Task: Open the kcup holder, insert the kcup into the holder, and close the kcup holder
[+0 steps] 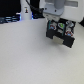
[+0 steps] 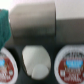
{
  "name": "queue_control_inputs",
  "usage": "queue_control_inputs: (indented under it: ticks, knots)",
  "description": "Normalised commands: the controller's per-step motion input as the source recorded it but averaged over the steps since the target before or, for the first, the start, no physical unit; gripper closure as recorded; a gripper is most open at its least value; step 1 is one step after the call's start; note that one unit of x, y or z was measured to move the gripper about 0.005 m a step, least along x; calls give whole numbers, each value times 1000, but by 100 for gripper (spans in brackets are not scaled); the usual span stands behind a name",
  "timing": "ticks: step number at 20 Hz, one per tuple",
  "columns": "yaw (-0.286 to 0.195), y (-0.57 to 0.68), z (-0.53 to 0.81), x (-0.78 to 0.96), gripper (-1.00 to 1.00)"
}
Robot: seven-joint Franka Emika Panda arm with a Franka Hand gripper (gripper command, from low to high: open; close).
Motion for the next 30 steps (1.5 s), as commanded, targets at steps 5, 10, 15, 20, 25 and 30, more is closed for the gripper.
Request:
queue_control_inputs:
  ticks: [5, 10, 15, 20, 25, 30]
  knots:
    - [92, 233, -25, 697, -100]
    - [222, 219, -121, 269, -100]
    - [274, 14, -205, -64, -100]
    - [208, 220, -42, -296, -100]
    - [138, 494, 20, -236, -100]
    - [111, 556, 8, -321, -100]
